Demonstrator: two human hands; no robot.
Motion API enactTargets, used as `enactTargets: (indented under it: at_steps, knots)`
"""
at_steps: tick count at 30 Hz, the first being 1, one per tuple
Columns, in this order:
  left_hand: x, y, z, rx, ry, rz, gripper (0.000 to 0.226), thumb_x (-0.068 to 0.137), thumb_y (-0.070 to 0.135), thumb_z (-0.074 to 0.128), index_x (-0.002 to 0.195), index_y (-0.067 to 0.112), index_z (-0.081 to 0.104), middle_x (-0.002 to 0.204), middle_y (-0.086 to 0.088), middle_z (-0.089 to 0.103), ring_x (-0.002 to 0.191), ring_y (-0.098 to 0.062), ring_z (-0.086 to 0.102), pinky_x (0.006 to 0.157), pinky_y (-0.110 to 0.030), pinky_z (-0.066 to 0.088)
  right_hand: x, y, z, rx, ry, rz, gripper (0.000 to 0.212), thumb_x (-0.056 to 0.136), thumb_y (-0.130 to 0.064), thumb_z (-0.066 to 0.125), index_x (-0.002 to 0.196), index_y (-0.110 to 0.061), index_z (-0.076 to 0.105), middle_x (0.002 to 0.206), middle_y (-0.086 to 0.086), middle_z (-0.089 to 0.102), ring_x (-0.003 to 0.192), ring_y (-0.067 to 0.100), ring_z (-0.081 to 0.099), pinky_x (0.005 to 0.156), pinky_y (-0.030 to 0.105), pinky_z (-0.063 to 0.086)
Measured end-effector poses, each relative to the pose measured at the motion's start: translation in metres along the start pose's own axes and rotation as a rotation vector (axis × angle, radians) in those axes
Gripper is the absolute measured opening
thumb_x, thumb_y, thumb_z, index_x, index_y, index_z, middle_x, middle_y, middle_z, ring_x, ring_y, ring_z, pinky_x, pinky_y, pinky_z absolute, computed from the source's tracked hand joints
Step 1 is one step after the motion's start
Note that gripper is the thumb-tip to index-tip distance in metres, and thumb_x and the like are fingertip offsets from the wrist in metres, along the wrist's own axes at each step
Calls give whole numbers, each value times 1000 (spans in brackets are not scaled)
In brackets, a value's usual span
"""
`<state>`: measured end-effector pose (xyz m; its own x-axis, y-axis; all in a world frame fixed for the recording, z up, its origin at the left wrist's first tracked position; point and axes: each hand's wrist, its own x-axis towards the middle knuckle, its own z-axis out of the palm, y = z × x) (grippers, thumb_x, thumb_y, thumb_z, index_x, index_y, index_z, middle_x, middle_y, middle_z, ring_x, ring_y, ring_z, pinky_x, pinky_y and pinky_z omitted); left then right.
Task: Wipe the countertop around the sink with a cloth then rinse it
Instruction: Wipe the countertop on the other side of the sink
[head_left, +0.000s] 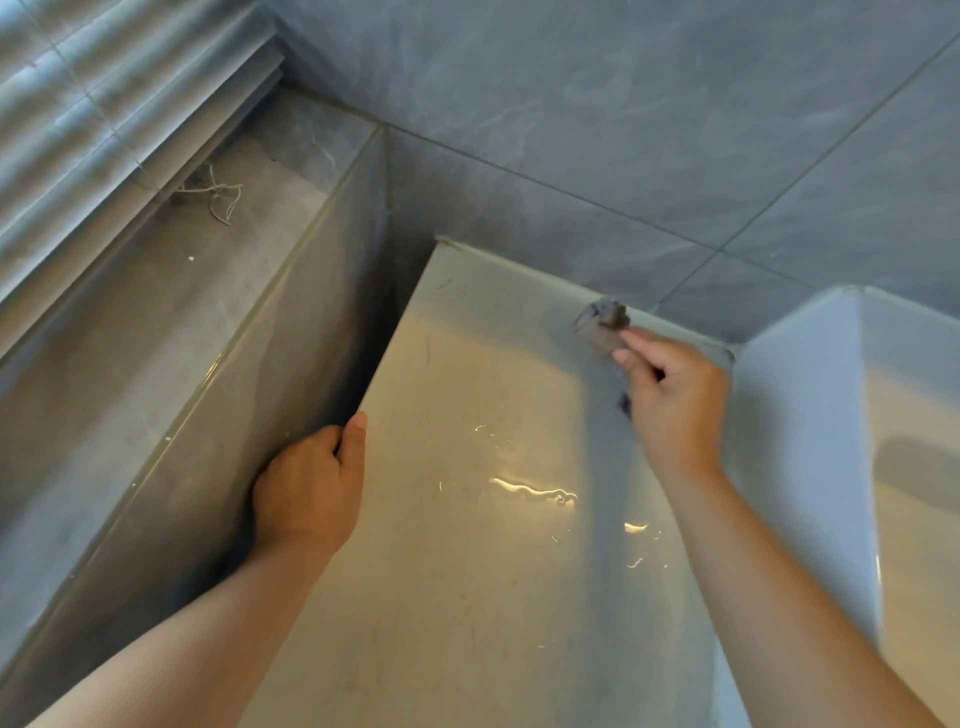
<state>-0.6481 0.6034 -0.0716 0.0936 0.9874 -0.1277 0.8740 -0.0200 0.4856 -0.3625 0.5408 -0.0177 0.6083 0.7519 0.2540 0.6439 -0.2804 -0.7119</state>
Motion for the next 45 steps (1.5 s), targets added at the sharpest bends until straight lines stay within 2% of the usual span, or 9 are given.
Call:
enactTargets:
  at_steps: [3,8,13,19,23,27,30,37,45]
  knots:
    - [1,0,1,14,0,1,55,97,46,27,76,9,62,75,-16,65,65,-32,51,58,-31,33,34,24,-3,-108,-4,-29,25,83,-6,65,107,-5,71,109,9,70,103,17,63,92,17,41]
    - [1,-1,1,30,-11,-14,55,98,46,26,75,10,62,74,-15,65,61,-24,42,58,-31,33,38,45,10,-116,28,-9,26,83,-5,64,108,-5,70,111,12,69,105,23,64,97,28,44]
    - [0,0,-1,25,-12,-5,54,98,45,27,74,10,61,74,-16,65,62,-27,46,58,-31,34,14,44,12,44,44,53,26,84,-6,65,110,-9,70,107,-6,64,105,18,63,98,26,43]
    - [1,-1,1,32,-12,1,55,98,46,26,76,11,62,76,-16,66,64,-28,46,59,-31,34,-42,33,12,-3,61,-7,24,85,-11,62,108,-10,71,110,-6,65,105,17,60,99,31,42]
    - [0,-1,1,28,3,28,56,98,46,26,74,10,61,76,-18,66,70,-37,56,59,-32,35,-73,19,7,23,22,-34,24,83,-13,62,105,-14,72,108,-13,64,102,6,58,97,17,41]
    - [1,-1,1,26,6,36,57,98,45,26,76,8,63,79,-19,66,75,-39,58,60,-33,36,-85,10,-6,169,-60,137,28,82,-16,65,105,-31,70,102,-27,66,100,3,63,90,28,50]
    - [1,-1,1,16,13,45,57,98,45,26,76,7,63,79,-20,66,75,-39,58,60,-33,36,-58,6,-26,157,63,168,30,84,-8,68,109,-23,67,106,-7,68,96,-3,62,92,19,46]
    - [2,-4,4,29,24,59,58,97,46,25,75,8,62,78,-20,66,74,-40,59,59,-35,40,21,44,-37,-137,74,41,24,83,-5,64,107,-2,70,108,12,70,100,23,66,90,23,44]
    - [2,-4,4,40,27,60,56,98,43,27,78,6,64,81,-23,66,77,-42,59,59,-33,34,16,74,-9,-91,175,107,30,85,-13,56,110,-1,68,109,14,69,104,28,63,97,39,47]
